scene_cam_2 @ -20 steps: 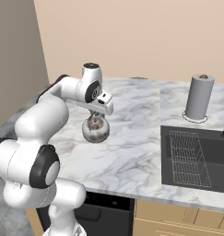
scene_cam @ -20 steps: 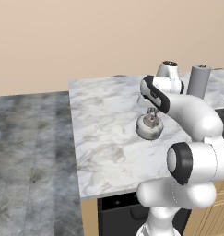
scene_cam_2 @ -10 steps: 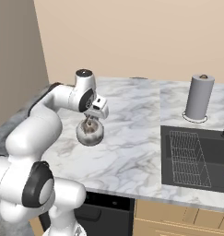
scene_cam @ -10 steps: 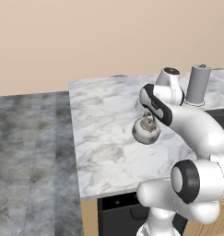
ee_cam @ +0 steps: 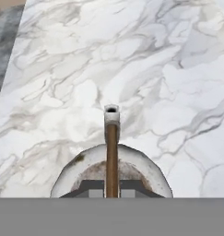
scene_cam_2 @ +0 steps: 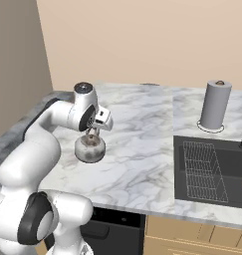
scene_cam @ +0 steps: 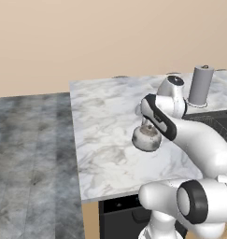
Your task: Pick the kettle and mug and place them in the sink. Then turn on the water.
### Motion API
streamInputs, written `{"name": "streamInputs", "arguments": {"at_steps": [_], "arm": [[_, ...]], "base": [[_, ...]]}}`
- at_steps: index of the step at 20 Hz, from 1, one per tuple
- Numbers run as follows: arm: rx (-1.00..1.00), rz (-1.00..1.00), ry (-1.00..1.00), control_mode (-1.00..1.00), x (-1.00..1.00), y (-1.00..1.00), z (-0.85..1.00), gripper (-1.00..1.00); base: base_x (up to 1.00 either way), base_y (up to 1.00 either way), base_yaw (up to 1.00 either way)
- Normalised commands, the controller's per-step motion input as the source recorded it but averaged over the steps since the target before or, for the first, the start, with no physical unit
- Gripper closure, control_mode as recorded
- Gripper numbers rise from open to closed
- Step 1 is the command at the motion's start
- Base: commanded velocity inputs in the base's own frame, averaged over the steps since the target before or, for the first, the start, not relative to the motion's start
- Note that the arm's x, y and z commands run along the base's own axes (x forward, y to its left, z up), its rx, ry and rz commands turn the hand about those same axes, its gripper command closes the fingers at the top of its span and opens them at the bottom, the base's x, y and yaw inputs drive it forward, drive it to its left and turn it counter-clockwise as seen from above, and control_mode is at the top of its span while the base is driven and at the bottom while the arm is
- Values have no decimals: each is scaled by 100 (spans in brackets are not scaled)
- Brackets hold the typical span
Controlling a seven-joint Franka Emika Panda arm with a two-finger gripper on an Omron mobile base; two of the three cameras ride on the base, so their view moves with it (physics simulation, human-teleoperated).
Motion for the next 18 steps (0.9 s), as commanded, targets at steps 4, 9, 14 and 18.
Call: {"name": "streamInputs", "arguments": {"at_steps": [4,9,14,18], "arm": [[0,1,-12,-100,4,6,2,100],[0,0,-6,-100,7,5,20,100],[0,0,-3,-100,3,7,37,100],[0,0,-7,-100,0,5,31,100]], "base": [[0,0,0],[0,0,0],[0,0,0],[0,0,0]]}}
